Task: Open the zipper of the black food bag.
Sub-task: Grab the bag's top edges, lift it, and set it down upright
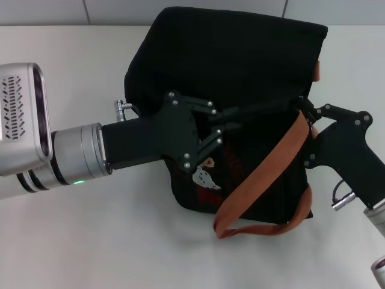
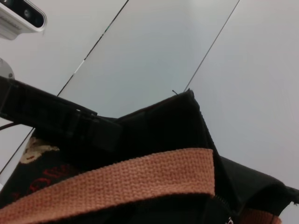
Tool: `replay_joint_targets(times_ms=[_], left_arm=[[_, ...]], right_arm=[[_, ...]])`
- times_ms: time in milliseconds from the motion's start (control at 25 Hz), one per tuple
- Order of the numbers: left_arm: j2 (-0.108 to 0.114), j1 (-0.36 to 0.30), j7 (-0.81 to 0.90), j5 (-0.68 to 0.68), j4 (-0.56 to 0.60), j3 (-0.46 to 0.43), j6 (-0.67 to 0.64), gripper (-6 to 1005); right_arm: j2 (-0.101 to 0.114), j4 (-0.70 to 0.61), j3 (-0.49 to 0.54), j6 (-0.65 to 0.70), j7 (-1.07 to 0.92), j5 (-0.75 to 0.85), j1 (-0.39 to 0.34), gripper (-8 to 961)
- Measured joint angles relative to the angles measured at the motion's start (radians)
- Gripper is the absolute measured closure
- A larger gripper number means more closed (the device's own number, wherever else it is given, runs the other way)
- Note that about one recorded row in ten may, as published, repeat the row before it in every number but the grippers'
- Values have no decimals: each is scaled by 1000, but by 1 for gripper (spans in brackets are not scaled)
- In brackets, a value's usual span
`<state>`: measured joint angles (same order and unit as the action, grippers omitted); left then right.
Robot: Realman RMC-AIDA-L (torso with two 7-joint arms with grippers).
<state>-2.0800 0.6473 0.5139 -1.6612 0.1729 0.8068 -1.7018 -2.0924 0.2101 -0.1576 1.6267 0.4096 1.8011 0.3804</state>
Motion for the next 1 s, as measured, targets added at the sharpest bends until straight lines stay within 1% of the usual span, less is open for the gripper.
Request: replay_joint_targets(times_ms=[840, 1000], left_arm=[[0, -1, -4, 0, -11, -6, -8, 901], [0, -13, -11, 29, -18, -11, -13, 901]], right_arm=[[0, 0, -6, -1, 0, 1, -5, 954], [0, 0, -13, -1, 0, 1, -7, 954]])
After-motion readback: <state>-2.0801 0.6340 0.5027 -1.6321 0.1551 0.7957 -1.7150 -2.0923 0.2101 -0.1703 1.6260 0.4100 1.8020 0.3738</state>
